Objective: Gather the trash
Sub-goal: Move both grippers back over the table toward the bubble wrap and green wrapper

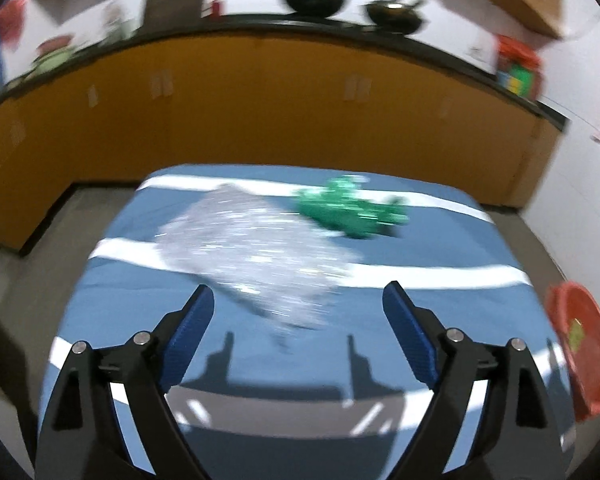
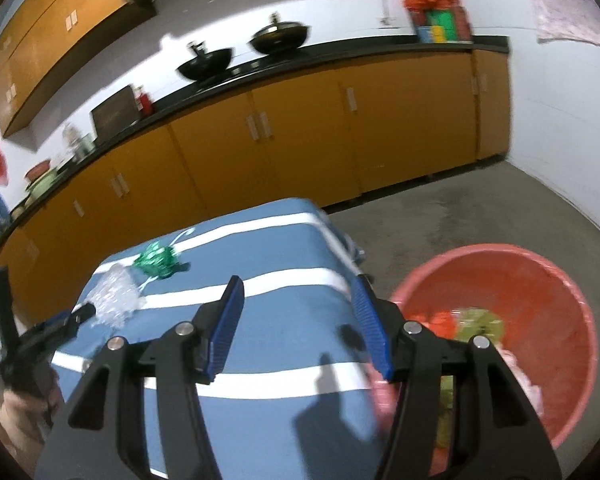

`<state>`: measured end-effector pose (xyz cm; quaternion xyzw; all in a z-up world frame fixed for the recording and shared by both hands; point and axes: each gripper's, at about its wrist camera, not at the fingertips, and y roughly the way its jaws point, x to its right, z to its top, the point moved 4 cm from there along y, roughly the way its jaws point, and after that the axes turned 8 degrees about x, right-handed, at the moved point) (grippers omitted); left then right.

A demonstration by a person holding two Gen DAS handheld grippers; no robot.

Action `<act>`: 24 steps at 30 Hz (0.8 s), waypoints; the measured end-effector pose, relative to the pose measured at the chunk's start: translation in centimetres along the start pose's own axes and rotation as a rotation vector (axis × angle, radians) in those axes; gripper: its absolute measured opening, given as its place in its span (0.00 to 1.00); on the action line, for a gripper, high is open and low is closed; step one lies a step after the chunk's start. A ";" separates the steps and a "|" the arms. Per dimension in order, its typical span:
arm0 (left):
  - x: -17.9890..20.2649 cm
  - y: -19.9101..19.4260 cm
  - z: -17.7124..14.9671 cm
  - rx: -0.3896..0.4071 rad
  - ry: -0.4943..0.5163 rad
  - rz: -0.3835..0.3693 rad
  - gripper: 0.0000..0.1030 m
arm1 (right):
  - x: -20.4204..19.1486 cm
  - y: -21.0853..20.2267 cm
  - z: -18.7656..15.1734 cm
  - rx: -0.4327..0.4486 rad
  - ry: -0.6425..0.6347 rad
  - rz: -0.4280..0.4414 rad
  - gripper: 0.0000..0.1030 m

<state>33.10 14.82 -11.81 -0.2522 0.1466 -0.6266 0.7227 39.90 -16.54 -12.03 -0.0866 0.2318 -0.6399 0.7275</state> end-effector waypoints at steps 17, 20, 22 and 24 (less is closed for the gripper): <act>-3.0 6.4 -1.1 -0.150 -0.091 -0.060 0.30 | -6.8 4.2 -1.7 -0.063 -0.112 0.045 0.54; -3.3 6.0 -1.2 -0.130 -0.081 -0.078 0.12 | -7.1 4.5 -1.9 -0.069 -0.118 0.047 0.54; -3.6 5.6 -1.3 -0.121 -0.074 -0.087 0.06 | -7.4 4.7 -1.9 -0.071 -0.121 0.051 0.54; -4.0 4.9 -1.3 -0.103 -0.064 -0.091 0.04 | -7.8 4.9 -1.9 -0.071 -0.125 0.058 0.54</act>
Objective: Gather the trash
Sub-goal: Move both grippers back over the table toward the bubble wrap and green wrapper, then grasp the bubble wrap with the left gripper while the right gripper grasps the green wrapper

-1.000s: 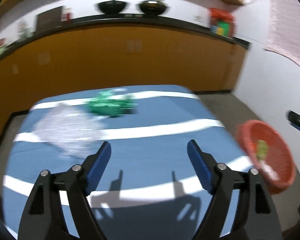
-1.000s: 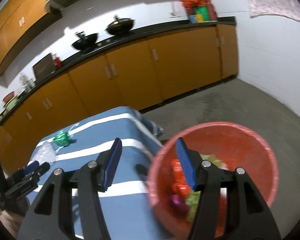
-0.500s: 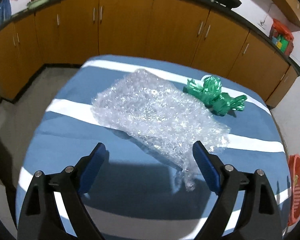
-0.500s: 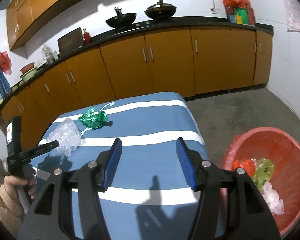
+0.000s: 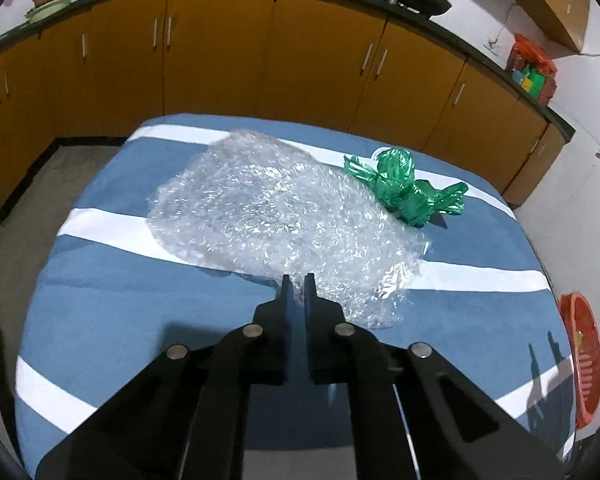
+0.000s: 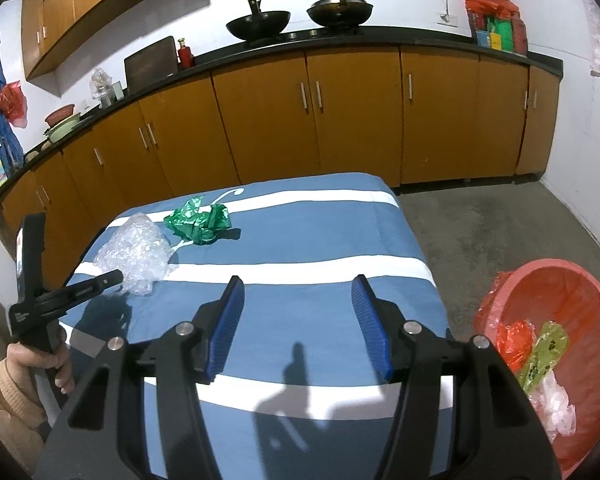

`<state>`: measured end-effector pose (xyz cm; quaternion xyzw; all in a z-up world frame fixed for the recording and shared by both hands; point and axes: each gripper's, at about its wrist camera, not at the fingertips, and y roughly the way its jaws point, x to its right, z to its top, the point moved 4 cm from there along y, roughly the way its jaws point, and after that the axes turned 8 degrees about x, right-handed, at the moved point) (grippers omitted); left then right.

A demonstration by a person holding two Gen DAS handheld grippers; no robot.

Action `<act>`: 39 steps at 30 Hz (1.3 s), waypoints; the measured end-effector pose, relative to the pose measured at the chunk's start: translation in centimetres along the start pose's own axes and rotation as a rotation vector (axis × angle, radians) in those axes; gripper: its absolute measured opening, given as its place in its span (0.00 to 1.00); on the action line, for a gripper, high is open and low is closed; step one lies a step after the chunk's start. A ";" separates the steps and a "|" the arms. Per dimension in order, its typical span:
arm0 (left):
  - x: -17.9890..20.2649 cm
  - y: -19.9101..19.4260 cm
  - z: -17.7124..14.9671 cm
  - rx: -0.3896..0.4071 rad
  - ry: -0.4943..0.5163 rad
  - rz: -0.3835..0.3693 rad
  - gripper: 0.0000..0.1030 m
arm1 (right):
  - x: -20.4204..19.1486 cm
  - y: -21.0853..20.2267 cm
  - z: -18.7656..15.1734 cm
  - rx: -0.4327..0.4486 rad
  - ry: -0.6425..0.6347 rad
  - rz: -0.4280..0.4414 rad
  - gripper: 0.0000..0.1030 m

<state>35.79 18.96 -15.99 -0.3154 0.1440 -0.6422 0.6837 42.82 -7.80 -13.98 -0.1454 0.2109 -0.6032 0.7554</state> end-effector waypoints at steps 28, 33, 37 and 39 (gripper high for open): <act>-0.4 0.5 2.4 0.040 0.017 0.085 0.89 | -4.9 2.1 -0.6 -0.030 -0.062 0.058 0.54; 0.0 3.3 1.9 -0.053 0.049 0.147 0.92 | -4.2 2.3 -0.7 -0.035 -0.049 0.049 0.54; -0.3 3.7 1.5 -0.063 0.017 0.117 0.75 | -4.0 2.5 -0.9 -0.038 -0.043 0.046 0.54; -0.4 4.0 1.3 -0.077 -0.007 0.065 0.54 | -4.0 2.7 -1.0 -0.041 -0.041 0.047 0.53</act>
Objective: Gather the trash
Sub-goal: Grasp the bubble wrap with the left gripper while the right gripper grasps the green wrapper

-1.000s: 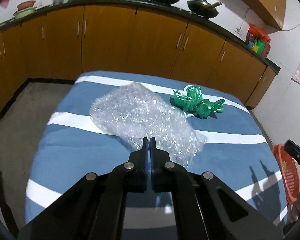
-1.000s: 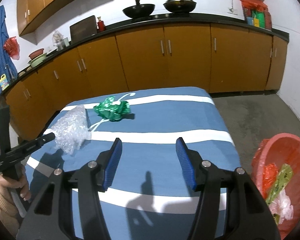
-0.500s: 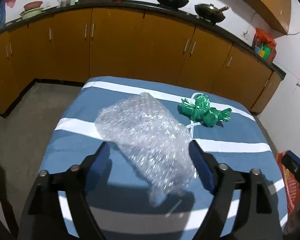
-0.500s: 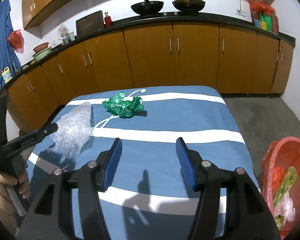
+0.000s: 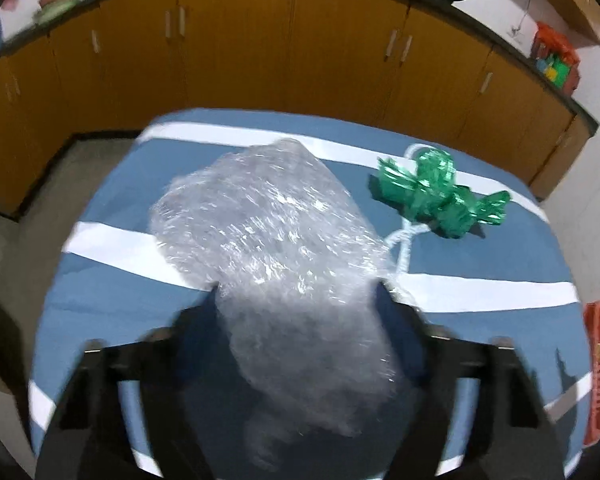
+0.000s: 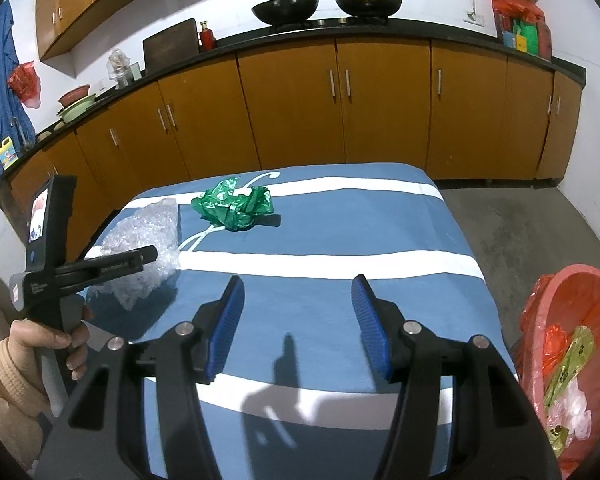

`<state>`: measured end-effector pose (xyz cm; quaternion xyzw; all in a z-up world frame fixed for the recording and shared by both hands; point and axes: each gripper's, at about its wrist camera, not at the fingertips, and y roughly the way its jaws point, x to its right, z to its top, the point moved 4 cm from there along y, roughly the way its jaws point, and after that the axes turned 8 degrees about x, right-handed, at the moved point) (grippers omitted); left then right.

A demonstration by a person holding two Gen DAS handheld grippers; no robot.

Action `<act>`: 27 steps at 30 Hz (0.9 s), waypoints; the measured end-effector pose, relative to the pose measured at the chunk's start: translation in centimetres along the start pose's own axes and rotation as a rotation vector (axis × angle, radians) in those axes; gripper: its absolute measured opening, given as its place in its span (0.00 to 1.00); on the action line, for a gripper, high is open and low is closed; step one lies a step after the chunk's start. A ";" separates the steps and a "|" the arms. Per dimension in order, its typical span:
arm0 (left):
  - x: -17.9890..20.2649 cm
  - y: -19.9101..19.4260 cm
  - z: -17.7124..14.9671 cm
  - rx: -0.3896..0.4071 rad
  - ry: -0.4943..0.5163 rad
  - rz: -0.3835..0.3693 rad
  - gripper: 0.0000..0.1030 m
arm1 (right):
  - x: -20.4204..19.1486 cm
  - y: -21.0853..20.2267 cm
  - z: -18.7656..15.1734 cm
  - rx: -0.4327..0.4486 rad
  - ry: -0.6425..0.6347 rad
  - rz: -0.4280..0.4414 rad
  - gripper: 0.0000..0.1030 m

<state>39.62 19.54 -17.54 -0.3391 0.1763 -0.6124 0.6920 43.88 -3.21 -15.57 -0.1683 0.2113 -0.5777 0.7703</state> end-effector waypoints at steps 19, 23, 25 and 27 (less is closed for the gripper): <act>-2.4 -5.1 1.2 0.126 0.050 -0.066 0.20 | -5.0 9.1 4.5 0.030 -0.061 0.096 0.47; -2.7 -5.2 1.7 0.141 0.058 -0.056 0.20 | -6.4 13.1 5.7 0.013 -0.111 0.092 0.56; -3.1 -5.1 1.8 0.146 0.059 -0.051 0.20 | -6.8 14.8 5.9 -0.013 -0.138 0.087 0.59; -3.3 -5.1 1.8 0.146 0.055 -0.047 0.20 | -7.2 16.1 6.0 -0.033 -0.166 0.080 0.62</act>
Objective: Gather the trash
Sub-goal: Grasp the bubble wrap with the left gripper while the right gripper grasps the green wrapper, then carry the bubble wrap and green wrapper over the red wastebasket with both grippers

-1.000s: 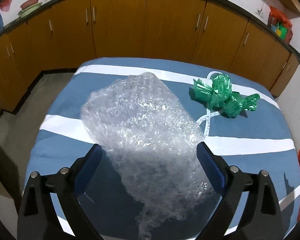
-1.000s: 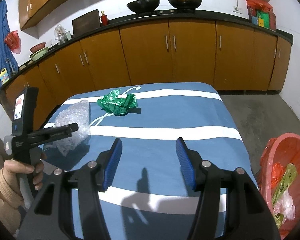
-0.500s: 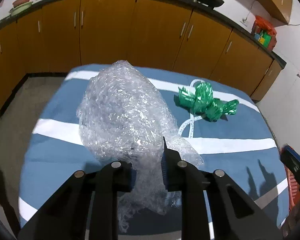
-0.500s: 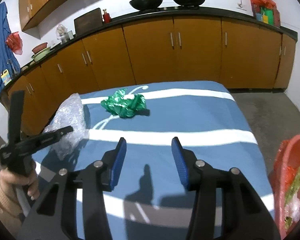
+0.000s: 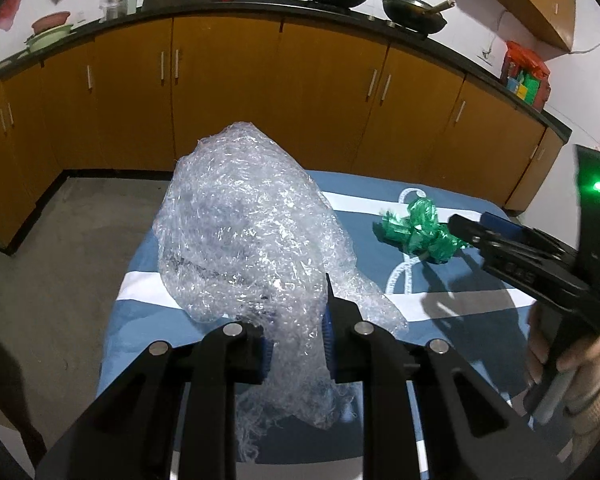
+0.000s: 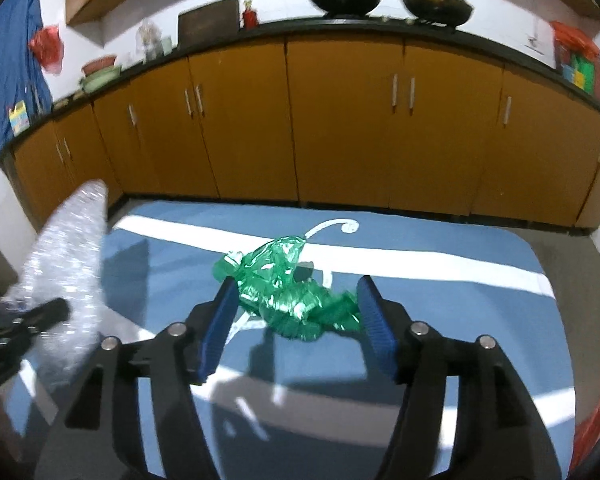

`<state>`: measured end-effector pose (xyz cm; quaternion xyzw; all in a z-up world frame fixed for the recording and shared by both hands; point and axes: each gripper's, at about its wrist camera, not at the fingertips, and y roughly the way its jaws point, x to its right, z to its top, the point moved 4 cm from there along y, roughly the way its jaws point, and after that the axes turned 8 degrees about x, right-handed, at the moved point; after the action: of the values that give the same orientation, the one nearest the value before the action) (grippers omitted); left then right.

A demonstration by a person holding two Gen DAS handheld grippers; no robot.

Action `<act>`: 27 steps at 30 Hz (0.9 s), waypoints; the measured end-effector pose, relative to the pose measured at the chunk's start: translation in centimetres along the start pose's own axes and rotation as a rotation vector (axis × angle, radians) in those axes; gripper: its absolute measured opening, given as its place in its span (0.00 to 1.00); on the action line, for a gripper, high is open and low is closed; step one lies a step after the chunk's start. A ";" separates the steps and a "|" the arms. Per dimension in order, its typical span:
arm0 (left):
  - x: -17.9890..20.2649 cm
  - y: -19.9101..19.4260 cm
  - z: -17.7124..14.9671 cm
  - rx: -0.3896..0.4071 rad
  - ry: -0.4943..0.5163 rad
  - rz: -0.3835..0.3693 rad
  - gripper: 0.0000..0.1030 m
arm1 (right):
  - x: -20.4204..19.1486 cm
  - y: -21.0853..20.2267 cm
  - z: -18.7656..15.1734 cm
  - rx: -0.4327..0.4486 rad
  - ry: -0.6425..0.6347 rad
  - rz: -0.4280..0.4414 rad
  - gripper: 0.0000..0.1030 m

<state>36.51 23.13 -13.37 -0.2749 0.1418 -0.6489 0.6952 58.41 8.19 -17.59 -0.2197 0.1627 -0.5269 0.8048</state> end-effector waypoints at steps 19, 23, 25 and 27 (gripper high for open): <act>0.4 -0.9 0.1 -0.001 0.004 0.003 0.20 | 0.3 0.9 -2.0 -0.121 -0.051 0.030 0.21; 1.6 -1.7 0.1 0.007 0.007 -0.022 0.20 | 2.6 -3.3 -2.3 -0.077 0.031 0.034 0.20; 3.0 -2.3 0.1 0.010 0.007 -0.044 0.20 | 3.7 -5.8 -2.7 -0.056 0.048 0.024 0.20; 4.6 -2.9 0.1 0.015 0.013 -0.072 0.20 | 4.9 -8.5 -3.2 -0.036 0.060 0.006 0.20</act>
<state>34.74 18.66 -10.90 -0.2705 0.1314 -0.6764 0.6724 52.14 0.18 -15.95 -0.2179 0.1970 -0.5279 0.7969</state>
